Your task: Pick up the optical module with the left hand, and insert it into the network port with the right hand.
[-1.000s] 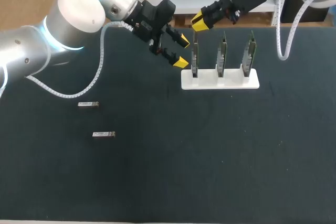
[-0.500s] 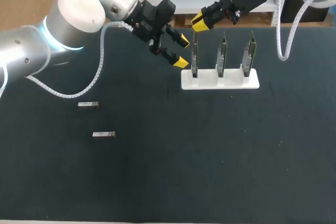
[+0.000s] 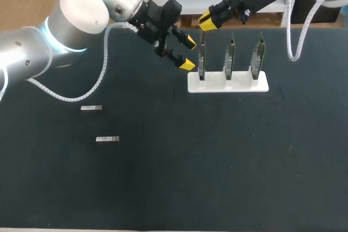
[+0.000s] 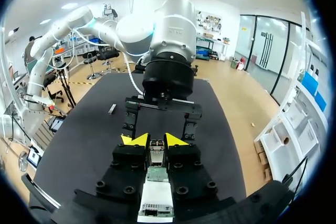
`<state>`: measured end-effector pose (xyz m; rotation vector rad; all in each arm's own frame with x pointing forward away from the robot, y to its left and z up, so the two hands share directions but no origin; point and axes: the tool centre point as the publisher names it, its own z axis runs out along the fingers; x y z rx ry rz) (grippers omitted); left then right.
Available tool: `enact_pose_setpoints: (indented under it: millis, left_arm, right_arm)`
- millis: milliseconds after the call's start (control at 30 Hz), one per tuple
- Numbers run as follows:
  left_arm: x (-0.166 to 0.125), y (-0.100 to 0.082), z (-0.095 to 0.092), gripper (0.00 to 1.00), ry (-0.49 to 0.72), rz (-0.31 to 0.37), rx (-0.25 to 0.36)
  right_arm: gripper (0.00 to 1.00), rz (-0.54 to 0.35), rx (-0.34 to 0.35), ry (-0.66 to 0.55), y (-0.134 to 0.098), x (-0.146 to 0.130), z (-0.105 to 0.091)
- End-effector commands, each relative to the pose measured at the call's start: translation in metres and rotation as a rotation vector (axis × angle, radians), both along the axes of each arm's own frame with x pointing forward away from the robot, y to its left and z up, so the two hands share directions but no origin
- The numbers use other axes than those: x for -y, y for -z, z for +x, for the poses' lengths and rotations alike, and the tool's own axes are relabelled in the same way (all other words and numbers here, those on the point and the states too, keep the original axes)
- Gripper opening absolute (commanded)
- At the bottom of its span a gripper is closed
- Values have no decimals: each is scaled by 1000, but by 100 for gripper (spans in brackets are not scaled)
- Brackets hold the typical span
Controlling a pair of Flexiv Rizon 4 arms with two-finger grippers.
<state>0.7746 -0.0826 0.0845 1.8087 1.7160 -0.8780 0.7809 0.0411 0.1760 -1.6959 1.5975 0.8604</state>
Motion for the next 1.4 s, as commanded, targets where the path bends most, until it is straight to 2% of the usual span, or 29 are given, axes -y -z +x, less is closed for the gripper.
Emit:
enact_pose_setpoints:
  millis: [33, 833, 1400]
  left_arm:
    - [1, -1, 2, 100, 1, 6, -4]
    - [1, -1, 2, 100, 1, 6, -4]
    - [1, -1, 2, 100, 1, 6, -4]
  right_arm:
    - [0, -2, -4, 1, 2, 0, 1]
    - [0, 1, 6, -1, -1, -3, 2]
    - [0, -11, 0, 8, 5, -1, 3]
